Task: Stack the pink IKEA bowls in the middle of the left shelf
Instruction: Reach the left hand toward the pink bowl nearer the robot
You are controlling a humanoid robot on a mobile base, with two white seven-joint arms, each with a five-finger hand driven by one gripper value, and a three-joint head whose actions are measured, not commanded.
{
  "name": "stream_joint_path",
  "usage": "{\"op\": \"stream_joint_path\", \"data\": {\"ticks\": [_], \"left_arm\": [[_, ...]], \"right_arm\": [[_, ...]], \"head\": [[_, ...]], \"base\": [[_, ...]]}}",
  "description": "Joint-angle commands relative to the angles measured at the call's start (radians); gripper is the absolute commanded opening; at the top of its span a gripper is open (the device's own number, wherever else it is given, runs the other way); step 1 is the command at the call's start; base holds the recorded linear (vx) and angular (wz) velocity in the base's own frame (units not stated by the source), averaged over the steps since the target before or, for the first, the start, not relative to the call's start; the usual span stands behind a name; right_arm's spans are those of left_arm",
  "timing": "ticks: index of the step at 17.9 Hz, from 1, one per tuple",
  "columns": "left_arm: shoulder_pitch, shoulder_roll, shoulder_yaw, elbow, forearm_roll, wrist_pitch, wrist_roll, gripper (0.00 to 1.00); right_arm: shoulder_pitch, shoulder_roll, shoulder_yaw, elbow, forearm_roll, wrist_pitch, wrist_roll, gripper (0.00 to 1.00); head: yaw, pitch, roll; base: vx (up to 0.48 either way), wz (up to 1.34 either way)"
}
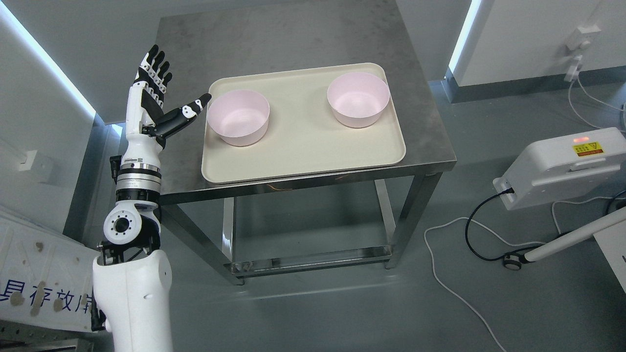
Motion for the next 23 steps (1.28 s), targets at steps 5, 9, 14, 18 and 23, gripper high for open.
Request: {"op": "stream_joint_path", "data": {"ticks": [5, 9, 14, 18, 23], "left_arm": [[-0.018, 0.038, -0.009, 0.015, -0.029, -0.002, -0.163, 1.00], [-0.157, 0.126, -0.045, 0.133, -0.041, 0.011, -0.273, 0.95], [-0.245, 0.219, -0.219, 0.325, -0.152, 0.026, -0.286, 0.94], [-0.292, 0.219, -0.252, 0.449, -0.204, 0.017, -0.286, 0.83], [-0.295, 0.233, -0.284, 0.456, -0.275, 0.017, -0.355, 0.72]], "right_arm": [[0.000, -0.017, -0.005, -0.017, -0.002, -0.001, 0.000, 1.00], [0.000, -0.017, -0.005, -0.017, -0.002, -0.001, 0.000, 1.00], [0.000, -0.017, -0.005, -0.017, -0.002, -0.001, 0.000, 1.00], [0.000, -0.017, -0.005, -0.017, -0.002, -0.001, 0.000, 1.00], [0.000, -0.017, -0.005, -0.017, -0.002, -0.001, 0.000, 1.00]], "head": [[0.0000, 0.000, 0.000], [0.0000, 0.000, 0.000], [0.0000, 0.000, 0.000], [0.0000, 0.000, 0.000], [0.0000, 0.000, 0.000]], "base": [[0.000, 0.00], [0.000, 0.00], [0.000, 0.00], [0.000, 0.00], [0.000, 0.00]]}}
